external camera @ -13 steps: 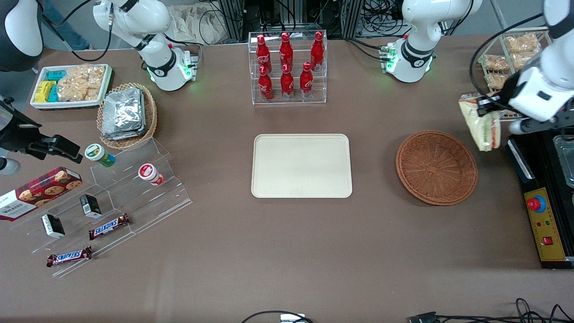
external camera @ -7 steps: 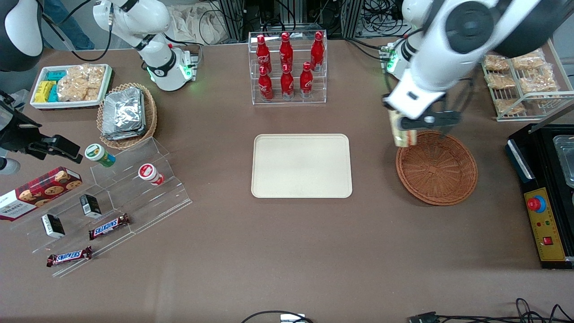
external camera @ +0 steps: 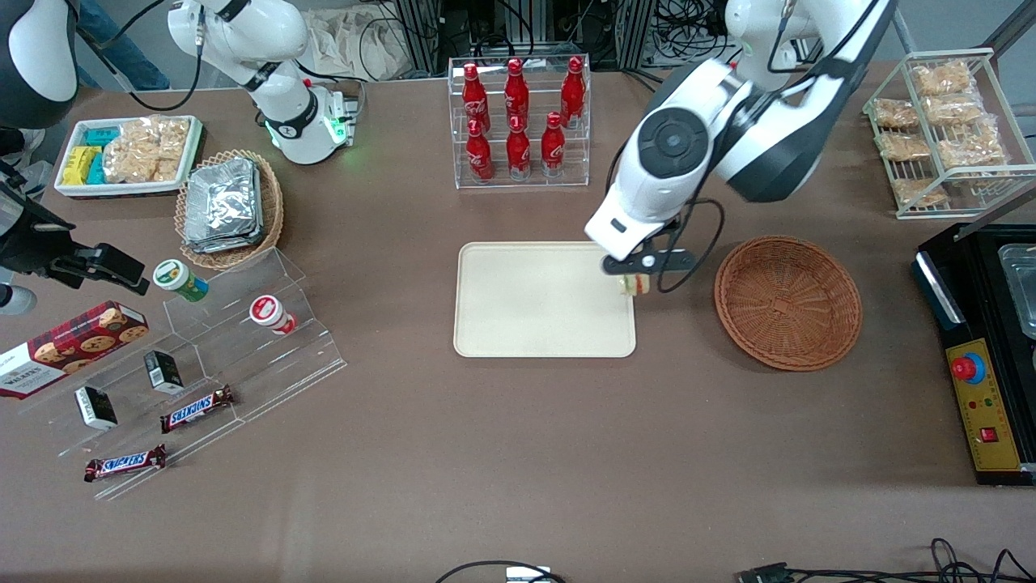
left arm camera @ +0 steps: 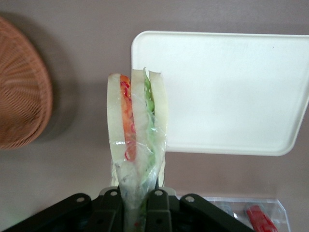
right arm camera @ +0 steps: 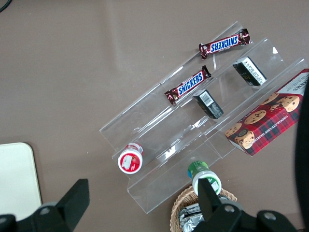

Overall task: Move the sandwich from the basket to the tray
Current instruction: 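Carry the sandwich with the left gripper over the cream tray, then lower the sandwich onto the tray with the left gripper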

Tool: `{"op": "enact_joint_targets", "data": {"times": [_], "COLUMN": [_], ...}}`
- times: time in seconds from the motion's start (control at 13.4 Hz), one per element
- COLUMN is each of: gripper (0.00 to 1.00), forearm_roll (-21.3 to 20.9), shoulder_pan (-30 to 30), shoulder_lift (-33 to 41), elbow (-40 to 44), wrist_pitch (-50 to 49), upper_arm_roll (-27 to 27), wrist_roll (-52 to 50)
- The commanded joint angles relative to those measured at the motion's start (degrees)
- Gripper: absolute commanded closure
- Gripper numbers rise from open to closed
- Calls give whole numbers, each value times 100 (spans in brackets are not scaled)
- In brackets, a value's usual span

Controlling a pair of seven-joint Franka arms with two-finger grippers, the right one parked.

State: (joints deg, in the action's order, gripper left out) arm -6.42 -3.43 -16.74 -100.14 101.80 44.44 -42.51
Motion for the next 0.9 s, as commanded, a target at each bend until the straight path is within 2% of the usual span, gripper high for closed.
{"op": "enact_joint_targets", "data": {"times": [0.0,0.15,0.37,0.45,0.52,0.82], "gripper": [100,100,100,100,100,100], "forearm_roll": [-403,-919,-2500,-2879,-3057,-3059], "shoulder_pan": [-17,9,62,62,62,62], "shoulder_lift": [-319,-846,-1778,-1989,-2104,-2141], "elbow": [-724,-1016,-999,-990,-999,-1017], "wrist_pitch": [1231,2059,2335,2344,2414,2626], "upper_arm_roll": [56,47,21,29,29,29], "wrist_roll": [-204,-493,-1494,-1731,-1803,-1822]}}
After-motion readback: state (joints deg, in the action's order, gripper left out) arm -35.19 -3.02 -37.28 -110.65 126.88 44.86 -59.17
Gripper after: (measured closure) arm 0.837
